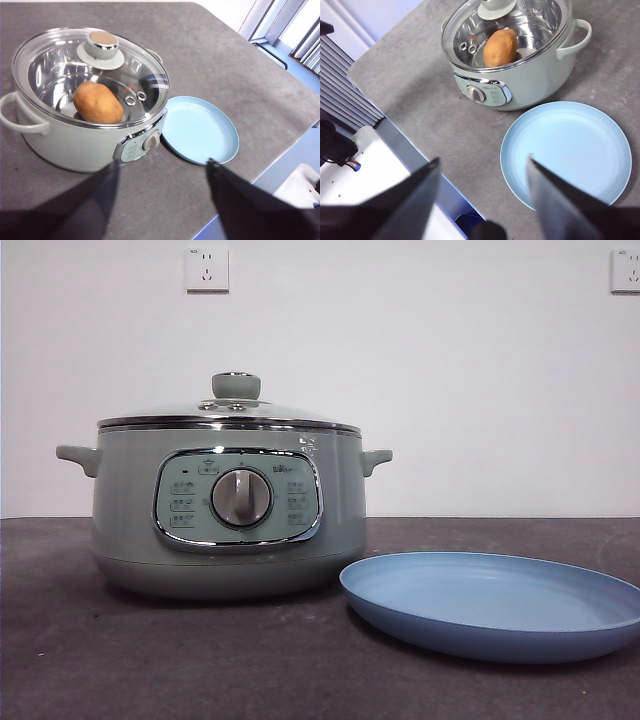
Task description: Take the potato out from the steamer,put the potato on the plate,close the lid
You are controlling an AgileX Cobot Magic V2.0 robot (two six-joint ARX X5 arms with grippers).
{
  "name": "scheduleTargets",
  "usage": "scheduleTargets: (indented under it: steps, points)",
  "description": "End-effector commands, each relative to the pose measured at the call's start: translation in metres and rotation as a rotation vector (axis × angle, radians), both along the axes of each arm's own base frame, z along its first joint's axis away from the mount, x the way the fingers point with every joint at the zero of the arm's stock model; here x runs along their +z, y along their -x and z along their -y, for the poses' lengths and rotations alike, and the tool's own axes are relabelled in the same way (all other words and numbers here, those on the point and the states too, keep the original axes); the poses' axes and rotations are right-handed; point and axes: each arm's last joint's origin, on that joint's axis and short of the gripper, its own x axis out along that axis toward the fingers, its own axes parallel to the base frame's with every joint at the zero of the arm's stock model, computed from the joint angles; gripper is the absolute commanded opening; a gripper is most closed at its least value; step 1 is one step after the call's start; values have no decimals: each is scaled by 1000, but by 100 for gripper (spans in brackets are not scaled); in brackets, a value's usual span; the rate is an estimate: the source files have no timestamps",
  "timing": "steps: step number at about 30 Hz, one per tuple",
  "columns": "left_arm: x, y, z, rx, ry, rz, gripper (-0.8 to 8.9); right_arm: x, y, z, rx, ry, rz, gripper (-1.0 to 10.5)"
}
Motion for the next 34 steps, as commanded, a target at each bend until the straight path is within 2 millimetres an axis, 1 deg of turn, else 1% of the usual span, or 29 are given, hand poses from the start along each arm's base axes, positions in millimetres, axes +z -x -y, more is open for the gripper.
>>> scheduleTargets:
  steps: [1,4,9,13,17,20,25,30,34]
  points:
    - [2,-3,0,7,16,11,630,1,1,0,-1,-5,5,599]
    - [3,-10,0,8,17,10,629,1,1,0,-2,-5,5,599]
    - [2,-29,0,3,18,-29,629,1,1,0,-2,-5,5,599]
    - [10,-48,3,-17,8,-22,629,1,-1,0,-2,-3,-1,599]
    - [21,-71,10,-21,-29,-4,629,0,-3,-1,-2,-2,-10,599]
    - [27,-93,20,-29,-60,10,628,-1,-5,-1,-3,-1,-17,599]
    - [29,-131,42,-44,-105,15,628,-2,-7,-1,-3,0,-28,599]
    - [25,-173,66,-43,-155,13,628,-2,-9,-2,-8,-2,-40,599]
    - [17,-201,84,-49,-196,-8,628,-2,-9,-2,-13,-6,-47,599]
